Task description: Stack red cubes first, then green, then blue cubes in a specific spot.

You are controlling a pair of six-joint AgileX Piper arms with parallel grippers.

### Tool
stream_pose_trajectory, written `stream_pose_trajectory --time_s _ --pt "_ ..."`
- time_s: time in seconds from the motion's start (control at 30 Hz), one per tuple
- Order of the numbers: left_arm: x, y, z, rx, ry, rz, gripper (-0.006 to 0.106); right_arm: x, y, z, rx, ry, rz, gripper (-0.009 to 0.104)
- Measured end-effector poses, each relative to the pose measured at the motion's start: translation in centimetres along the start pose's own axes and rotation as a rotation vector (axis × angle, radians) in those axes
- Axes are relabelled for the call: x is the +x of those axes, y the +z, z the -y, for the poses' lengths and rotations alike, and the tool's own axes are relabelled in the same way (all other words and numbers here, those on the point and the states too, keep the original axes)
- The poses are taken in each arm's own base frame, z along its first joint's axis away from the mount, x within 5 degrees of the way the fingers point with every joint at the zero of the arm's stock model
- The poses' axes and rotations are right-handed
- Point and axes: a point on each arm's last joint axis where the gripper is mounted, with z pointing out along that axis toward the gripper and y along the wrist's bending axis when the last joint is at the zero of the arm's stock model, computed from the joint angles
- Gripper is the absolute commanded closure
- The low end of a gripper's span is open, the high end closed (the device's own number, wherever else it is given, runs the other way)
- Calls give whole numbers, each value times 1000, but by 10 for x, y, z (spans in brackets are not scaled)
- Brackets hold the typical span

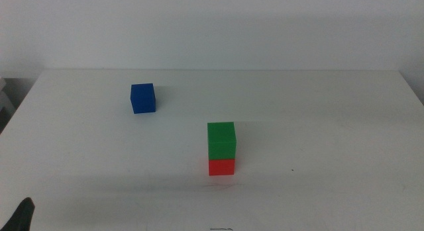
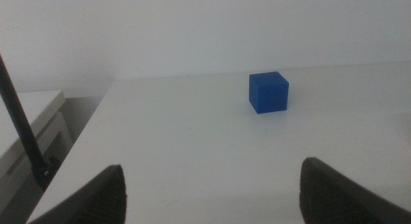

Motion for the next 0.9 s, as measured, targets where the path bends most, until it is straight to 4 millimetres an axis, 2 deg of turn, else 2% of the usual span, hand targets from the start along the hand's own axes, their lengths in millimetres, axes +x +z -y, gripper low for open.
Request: stream_pose_trajectory --time_s 0.17,0.23,0.33,0.5,0.63,0.7,0.9 --pt "0 0 0 -2 6 -9 9 0 0 0 0 0 0 1" --pt "-8 1 -1 -2 3 -39 9 0 0 0 0 0 0 1" --pt "-45 10 -2 -2 1 -110 9 0 0 0 0 0 0 1" --pt "-133 40 -1 22 15 -278 9 0 0 0 0 0 0 1" --pt "-178 67 2 38 28 -444 9 0 0 0 0 0 0 1" --pt "-190 81 3 36 32 -519 9 0 0 0 0 0 0 1" --pt "-201 125 7 31 39 -655 9 0 0 0 0 0 0 1"
